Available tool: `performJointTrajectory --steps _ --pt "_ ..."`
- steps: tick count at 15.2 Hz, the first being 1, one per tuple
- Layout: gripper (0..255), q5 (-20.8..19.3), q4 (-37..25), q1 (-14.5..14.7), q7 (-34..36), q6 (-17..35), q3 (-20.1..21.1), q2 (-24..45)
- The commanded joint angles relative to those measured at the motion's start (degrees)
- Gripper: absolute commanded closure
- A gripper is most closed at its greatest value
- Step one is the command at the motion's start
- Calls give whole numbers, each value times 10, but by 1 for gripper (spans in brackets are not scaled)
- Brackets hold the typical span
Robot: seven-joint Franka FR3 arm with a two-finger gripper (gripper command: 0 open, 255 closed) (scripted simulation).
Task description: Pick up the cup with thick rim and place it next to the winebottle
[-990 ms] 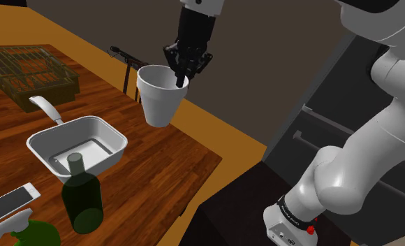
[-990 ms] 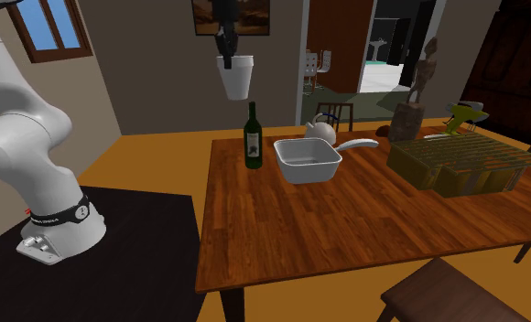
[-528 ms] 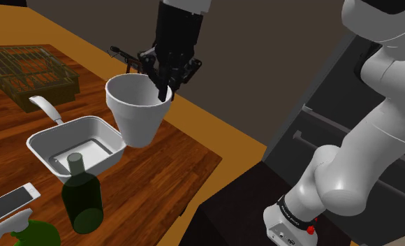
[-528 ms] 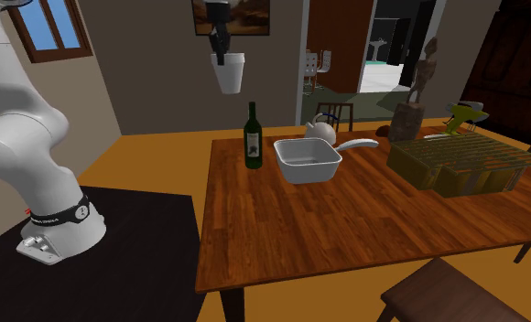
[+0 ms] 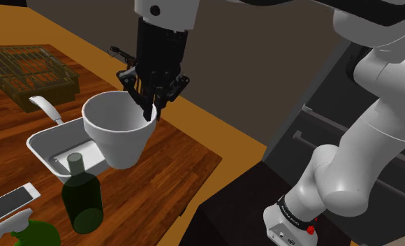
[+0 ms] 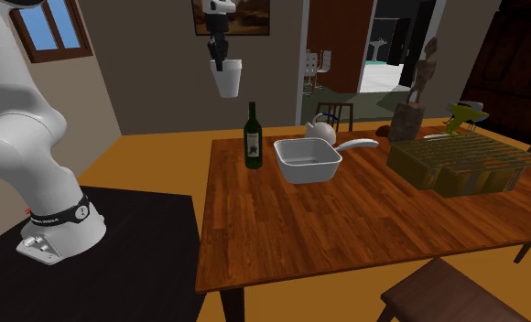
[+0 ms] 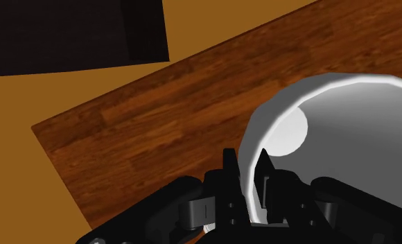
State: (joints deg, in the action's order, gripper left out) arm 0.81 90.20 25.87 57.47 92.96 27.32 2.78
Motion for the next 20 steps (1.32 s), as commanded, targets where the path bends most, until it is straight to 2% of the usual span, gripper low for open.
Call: performJointTrajectory --steps 1,20 --pt "255 1 18 0 -1 17 0 -3" --pt "255 3 167 -1 -6 164 -1 -4"
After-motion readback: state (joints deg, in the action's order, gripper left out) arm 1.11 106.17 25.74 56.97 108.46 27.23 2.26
